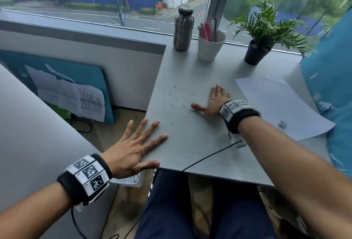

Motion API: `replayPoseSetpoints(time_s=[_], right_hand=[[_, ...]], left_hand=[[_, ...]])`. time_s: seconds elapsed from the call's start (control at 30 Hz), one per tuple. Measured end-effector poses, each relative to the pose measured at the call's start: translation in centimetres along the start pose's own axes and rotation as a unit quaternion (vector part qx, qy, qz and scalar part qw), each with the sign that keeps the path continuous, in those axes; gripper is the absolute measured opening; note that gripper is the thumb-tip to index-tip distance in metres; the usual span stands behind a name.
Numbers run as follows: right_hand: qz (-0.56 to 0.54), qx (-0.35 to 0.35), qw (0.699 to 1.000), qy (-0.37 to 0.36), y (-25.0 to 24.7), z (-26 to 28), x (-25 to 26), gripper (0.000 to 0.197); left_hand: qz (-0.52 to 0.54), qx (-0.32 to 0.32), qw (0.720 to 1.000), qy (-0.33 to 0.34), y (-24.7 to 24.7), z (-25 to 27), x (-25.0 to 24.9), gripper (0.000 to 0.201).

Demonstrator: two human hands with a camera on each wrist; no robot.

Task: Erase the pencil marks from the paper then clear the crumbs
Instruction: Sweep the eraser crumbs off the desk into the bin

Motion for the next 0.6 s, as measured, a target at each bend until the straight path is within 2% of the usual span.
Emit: replayPoseSetpoints(time_s=[0.07,0.13,0.2,0.27,0.47,0.6], right_hand=[[0.007,-0.010,0.998,-0.061,0.4,0.8,3.7,0.133],[0.028,-0.007,0.988,-0.152,1.1,2.7,8.4,0.129],[0.050,-0.009,0.977,-0.209,1.1,4.2,11.0,0.124],[0.051,-0.033,0.975,-0.214,0.2,4.1,10.9,0.120],[-0.002,-0.033,0.992,-0.123,-3.8,-1.2,5.2,0.111],[0.029,-0.007,0.990,-0.136,-3.7,-2.5,7.3,0.117]], left_hand=[[0.011,-0.009,1.000,0.004,0.2,0.0,0.0,0.077],[0.022,-0.032,0.999,0.006,0.4,0.0,0.0,0.080],[0.047,-0.057,0.997,-0.002,0.6,0.1,-0.2,0.085],[0.091,-0.084,0.992,-0.013,0.9,0.1,-0.4,0.088],[0.168,-0.147,0.974,-0.032,1.4,-0.1,-0.5,0.091],[0.179,-0.160,0.970,-0.029,1.4,-0.2,-0.4,0.093]])
Point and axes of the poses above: each hand's wrist, its own z-axis away from the middle knuckle, its own y-axis out of the palm, x = y × z, the point moved 5 cm from there along -z, towards the middle knuckle, and after that the axes turned 10 degrees about z, right-handed, at the moved point
